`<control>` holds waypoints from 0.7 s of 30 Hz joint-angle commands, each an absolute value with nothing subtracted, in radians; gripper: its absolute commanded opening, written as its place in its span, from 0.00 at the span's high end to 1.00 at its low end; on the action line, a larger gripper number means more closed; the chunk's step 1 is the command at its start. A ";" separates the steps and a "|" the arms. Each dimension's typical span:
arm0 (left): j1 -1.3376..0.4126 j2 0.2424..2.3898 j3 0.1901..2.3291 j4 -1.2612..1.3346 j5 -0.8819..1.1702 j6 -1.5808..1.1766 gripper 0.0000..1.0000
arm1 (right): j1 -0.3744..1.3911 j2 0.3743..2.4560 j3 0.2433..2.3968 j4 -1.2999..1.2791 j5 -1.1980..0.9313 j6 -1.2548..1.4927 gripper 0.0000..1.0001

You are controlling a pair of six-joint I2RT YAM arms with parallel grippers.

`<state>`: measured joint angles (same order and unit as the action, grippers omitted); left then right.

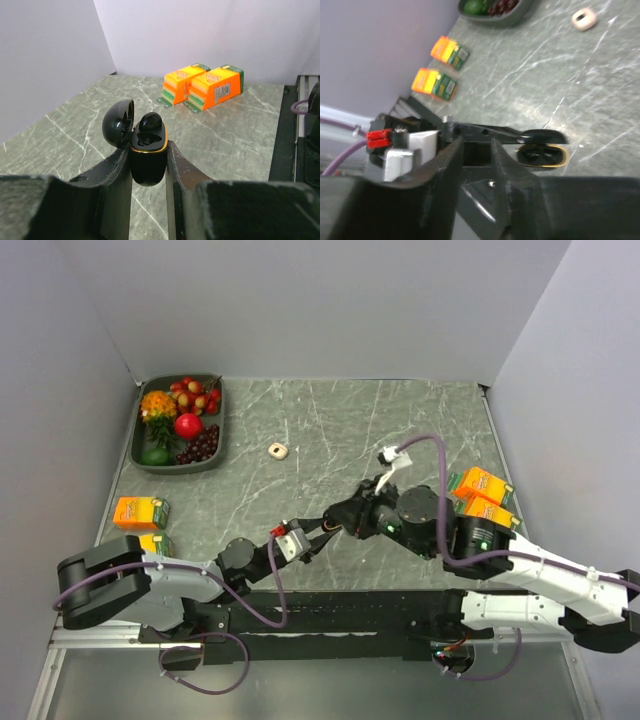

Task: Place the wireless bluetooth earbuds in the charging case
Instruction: Adjust the earbud with the charging case.

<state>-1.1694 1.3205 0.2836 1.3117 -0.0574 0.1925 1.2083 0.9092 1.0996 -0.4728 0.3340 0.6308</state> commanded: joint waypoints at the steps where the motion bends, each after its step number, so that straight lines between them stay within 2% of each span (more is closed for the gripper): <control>1: -1.173 1.252 0.259 1.861 -0.040 0.147 0.99 | 1.215 0.809 1.031 -0.477 0.475 0.555 1.00; 7: -1.173 1.178 0.210 1.858 -0.046 0.140 0.99 | 1.215 0.813 0.959 -0.463 0.486 0.447 1.00; 21: -1.173 1.106 0.198 1.801 -0.037 0.132 0.99 | 1.219 0.853 0.923 -0.313 0.330 0.411 1.00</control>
